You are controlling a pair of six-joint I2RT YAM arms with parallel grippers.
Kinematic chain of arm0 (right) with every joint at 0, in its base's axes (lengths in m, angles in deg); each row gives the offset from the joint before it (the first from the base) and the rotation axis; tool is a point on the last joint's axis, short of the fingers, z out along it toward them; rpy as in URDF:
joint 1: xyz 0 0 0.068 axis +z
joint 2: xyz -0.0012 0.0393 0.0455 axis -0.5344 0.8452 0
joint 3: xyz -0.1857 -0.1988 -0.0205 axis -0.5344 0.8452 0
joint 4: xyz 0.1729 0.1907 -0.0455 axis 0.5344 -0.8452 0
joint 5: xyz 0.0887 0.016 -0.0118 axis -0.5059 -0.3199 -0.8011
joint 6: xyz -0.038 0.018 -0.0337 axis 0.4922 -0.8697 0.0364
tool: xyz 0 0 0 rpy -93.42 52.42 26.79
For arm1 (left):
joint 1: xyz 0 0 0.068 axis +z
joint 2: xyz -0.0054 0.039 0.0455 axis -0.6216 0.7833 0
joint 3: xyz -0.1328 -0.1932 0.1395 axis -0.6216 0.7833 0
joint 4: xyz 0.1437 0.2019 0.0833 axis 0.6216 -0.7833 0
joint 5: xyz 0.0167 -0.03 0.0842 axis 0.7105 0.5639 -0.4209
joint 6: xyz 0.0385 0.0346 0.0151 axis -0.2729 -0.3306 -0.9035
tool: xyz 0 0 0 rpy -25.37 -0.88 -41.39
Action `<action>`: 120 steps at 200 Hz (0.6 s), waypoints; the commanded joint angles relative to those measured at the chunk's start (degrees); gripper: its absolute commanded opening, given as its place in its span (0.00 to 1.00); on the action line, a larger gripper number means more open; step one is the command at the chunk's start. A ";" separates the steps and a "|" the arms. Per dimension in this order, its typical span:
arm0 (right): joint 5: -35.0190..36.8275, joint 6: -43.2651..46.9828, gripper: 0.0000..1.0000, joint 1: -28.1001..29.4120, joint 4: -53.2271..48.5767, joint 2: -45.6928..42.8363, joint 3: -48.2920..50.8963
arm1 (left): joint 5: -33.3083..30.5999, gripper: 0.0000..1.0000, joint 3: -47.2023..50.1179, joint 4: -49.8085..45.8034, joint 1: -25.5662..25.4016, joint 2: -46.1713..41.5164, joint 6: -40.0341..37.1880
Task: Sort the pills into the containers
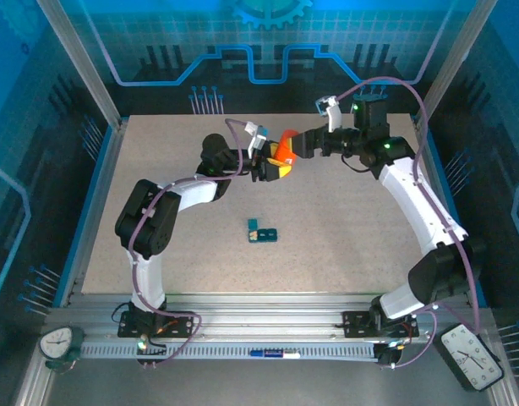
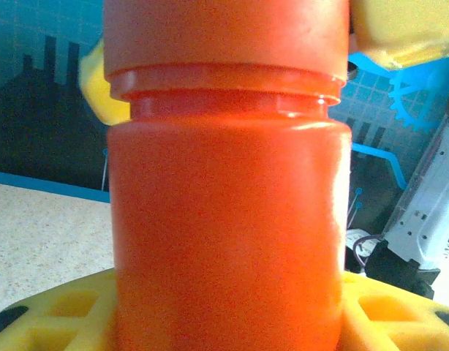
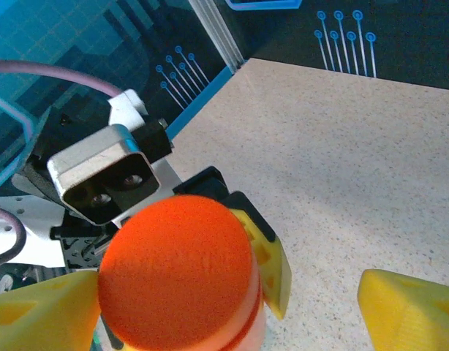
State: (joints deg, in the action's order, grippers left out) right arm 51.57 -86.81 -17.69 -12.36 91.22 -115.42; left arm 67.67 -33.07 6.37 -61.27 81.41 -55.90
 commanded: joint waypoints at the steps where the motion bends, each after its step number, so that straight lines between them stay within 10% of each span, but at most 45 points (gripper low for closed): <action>1: -2.22 0.35 0.89 0.42 2.03 1.02 -2.23 | 2.14 0.00 -1.77 3.94 0.16 0.43 1.05; 120: -3.65 -0.06 0.64 1.82 1.86 3.23 -3.79 | 2.63 0.00 -2.29 4.00 0.19 0.86 1.88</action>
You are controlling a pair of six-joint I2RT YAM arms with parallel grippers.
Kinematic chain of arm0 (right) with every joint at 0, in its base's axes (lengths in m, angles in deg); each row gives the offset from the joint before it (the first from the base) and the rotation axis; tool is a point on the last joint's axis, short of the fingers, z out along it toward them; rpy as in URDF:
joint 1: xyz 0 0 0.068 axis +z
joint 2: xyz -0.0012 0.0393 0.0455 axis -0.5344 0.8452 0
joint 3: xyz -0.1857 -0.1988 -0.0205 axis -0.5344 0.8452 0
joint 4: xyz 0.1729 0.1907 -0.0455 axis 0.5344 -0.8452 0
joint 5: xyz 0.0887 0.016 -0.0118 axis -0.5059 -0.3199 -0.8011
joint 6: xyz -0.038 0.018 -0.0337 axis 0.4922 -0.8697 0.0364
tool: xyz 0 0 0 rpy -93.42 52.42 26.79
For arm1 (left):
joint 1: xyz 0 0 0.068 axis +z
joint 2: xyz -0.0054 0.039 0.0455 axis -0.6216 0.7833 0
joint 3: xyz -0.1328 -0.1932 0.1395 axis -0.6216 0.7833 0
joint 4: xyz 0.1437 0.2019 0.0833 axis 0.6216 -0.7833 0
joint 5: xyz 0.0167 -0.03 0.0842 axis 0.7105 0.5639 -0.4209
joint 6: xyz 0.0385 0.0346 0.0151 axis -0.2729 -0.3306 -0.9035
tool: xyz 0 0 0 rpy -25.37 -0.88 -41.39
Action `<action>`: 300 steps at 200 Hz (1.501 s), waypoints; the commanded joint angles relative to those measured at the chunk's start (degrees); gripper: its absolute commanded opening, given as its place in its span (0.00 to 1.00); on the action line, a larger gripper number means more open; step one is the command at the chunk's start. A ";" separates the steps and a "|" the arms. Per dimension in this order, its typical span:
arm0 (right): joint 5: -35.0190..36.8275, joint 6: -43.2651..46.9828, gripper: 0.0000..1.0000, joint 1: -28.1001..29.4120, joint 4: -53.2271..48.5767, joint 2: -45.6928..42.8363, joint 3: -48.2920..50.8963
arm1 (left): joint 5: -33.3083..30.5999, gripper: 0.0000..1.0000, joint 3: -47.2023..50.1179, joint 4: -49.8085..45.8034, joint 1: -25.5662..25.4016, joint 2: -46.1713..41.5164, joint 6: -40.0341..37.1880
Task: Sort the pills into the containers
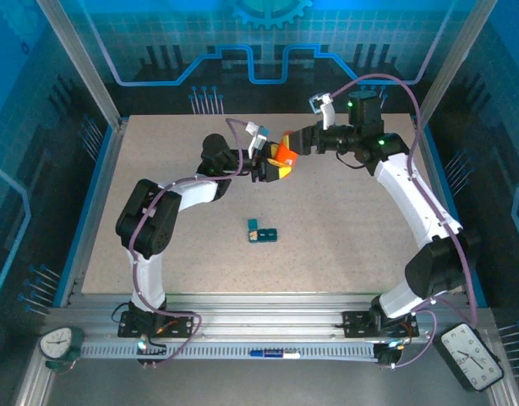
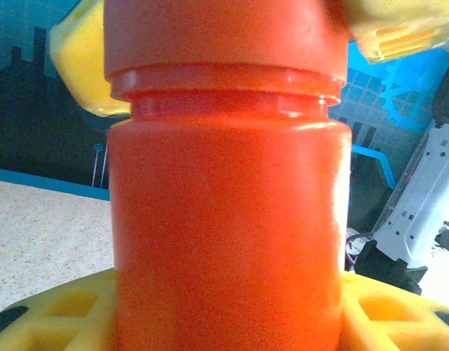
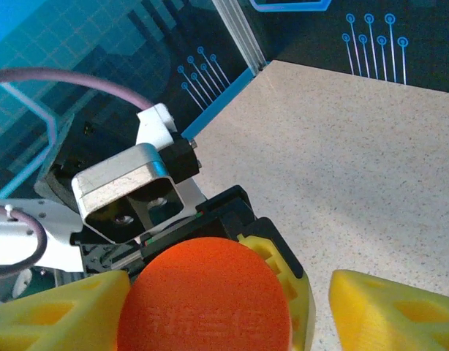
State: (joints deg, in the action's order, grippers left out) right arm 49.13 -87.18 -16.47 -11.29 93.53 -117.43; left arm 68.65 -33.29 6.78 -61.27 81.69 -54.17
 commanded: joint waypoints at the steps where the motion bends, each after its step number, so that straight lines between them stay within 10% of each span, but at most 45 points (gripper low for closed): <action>1: -1.24 0.29 0.63 0.60 0.79 0.92 -1.75 | 1.62 0.00 -2.03 3.59 0.17 0.58 0.12; 42: -1.05 0.71 0.38 0.61 0.93 0.05 -0.39 | 1.55 0.00 -2.13 3.68 0.17 0.41 0.23; 163: 2.40 -6.49 0.28 -0.42 10.98 -6.40 11.35 | 0.92 0.00 -1.90 4.91 0.20 0.15 0.26; 300: 31.50 -29.02 0.14 14.95 21.92 -10.20 24.21 | -2.93 0.00 -0.90 6.23 0.19 0.15 -1.02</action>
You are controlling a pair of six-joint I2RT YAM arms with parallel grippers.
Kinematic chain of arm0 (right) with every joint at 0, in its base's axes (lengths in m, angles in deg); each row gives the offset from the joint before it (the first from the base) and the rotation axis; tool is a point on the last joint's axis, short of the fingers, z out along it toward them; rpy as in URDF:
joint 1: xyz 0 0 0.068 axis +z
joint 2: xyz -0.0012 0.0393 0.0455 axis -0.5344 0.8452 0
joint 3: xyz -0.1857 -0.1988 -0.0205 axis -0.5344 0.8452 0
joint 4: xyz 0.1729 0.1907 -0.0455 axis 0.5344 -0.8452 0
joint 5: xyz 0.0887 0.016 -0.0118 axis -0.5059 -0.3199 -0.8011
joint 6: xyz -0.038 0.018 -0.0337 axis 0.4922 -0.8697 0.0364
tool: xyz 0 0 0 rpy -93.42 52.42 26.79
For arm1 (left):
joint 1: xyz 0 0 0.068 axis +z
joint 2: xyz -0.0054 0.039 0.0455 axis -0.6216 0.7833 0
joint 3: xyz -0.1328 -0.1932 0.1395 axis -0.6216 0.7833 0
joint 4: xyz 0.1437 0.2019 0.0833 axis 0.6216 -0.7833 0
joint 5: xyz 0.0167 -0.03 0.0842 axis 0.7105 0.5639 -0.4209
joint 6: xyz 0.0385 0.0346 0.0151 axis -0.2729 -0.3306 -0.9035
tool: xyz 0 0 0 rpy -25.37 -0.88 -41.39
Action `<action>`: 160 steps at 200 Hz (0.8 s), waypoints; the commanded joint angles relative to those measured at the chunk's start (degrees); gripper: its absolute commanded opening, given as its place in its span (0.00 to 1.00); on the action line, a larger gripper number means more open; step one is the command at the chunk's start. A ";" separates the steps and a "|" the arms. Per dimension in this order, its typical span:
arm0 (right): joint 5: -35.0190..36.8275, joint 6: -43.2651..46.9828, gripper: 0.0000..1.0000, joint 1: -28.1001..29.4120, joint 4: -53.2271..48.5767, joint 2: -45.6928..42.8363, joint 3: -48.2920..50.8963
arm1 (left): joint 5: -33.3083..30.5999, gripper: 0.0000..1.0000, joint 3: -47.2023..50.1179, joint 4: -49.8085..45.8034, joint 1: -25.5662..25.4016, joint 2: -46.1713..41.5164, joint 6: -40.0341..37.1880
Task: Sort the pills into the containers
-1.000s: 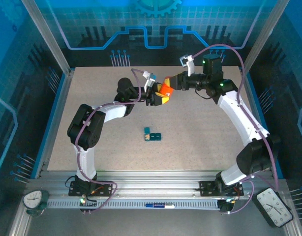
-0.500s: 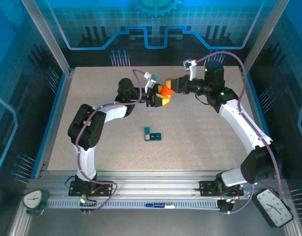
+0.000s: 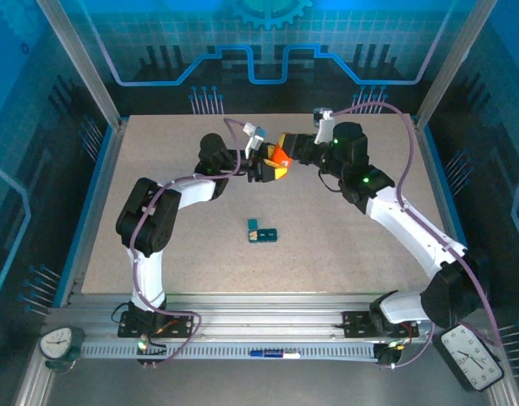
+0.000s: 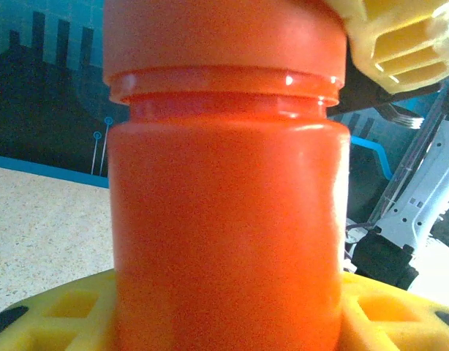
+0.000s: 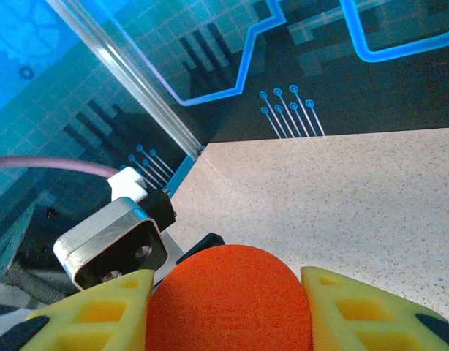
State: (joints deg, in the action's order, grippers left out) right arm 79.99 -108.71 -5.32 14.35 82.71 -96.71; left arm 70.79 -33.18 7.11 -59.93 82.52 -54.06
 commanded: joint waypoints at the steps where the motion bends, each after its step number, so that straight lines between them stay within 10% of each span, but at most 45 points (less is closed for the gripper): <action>1: 0.68 -7.52 0.14 3.79 -3.70 0.65 3.49 | -5.05 0.00 -0.98 5.94 -1.16 -0.68 -1.15; 100: 4.13 -7.99 0.14 7.21 -3.95 0.73 1.83 | -6.00 0.00 -0.58 5.66 -1.14 -0.66 -2.02; 160: -16.82 14.44 0.14 -0.67 -11.31 3.57 -6.74 | -4.32 0.00 -0.48 3.97 -1.04 -1.29 -2.23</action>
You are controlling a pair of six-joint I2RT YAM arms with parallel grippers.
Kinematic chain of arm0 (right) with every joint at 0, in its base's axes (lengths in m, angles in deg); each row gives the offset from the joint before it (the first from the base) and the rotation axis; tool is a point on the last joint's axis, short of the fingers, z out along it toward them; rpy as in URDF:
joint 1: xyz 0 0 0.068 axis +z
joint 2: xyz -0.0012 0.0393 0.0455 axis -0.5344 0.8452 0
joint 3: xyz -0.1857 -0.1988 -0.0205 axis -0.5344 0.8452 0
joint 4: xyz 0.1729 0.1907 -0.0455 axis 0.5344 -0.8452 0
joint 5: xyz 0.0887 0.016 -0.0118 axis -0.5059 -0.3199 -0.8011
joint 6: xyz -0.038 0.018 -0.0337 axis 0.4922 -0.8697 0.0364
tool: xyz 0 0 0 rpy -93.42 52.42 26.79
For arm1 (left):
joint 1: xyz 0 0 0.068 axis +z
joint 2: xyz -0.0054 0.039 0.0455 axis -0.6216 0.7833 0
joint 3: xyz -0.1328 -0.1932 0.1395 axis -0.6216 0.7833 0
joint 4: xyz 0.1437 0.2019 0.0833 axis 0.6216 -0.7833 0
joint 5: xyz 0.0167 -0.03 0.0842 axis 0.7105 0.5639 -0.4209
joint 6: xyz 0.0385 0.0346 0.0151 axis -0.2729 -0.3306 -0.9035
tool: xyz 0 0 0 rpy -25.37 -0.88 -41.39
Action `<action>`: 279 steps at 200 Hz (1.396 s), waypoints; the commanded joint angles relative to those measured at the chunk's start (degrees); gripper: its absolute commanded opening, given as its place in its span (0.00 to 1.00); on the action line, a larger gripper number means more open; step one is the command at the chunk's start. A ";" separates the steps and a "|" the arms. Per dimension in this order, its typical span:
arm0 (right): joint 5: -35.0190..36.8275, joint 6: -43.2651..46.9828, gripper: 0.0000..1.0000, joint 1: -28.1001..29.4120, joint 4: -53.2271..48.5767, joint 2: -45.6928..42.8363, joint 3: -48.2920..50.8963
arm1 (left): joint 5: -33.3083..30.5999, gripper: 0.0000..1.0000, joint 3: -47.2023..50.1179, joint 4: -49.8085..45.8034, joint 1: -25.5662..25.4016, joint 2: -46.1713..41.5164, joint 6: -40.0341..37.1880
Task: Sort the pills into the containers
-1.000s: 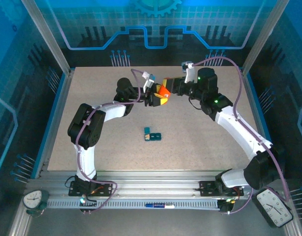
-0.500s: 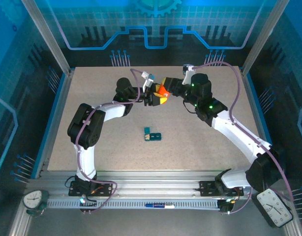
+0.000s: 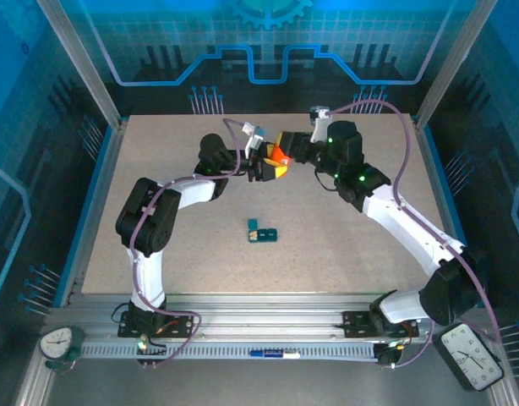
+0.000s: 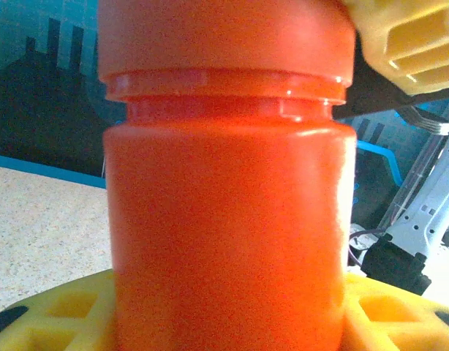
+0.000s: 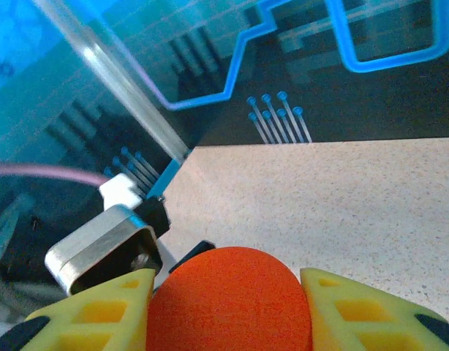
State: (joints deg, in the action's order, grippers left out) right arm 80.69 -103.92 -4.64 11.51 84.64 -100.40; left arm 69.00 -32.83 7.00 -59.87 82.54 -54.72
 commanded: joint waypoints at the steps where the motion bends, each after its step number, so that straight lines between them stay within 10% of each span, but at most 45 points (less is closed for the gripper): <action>1: -17.93 9.86 0.14 -1.54 -8.56 1.64 -3.16 | -2.49 0.00 -0.85 4.08 -1.13 -1.32 -1.57; 108: -29.28 14.31 0.18 -8.46 -9.95 2.35 -4.41 | -1.74 0.00 -1.09 3.83 -1.16 -1.40 -1.29; 169: -28.41 14.38 0.47 -8.30 -9.82 2.35 -3.93 | -1.62 0.00 -1.53 3.63 -1.22 -1.14 -1.28; 279: -28.17 14.71 0.58 -7.02 -11.36 4.49 -7.33 | -1.39 0.00 -1.43 3.53 -1.19 -1.00 -1.17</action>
State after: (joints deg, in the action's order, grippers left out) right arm 55.22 -90.37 -13.21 3.99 87.94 -106.19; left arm 68.87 -32.83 8.44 -61.16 82.54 -55.75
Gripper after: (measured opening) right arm 0.564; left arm 0.527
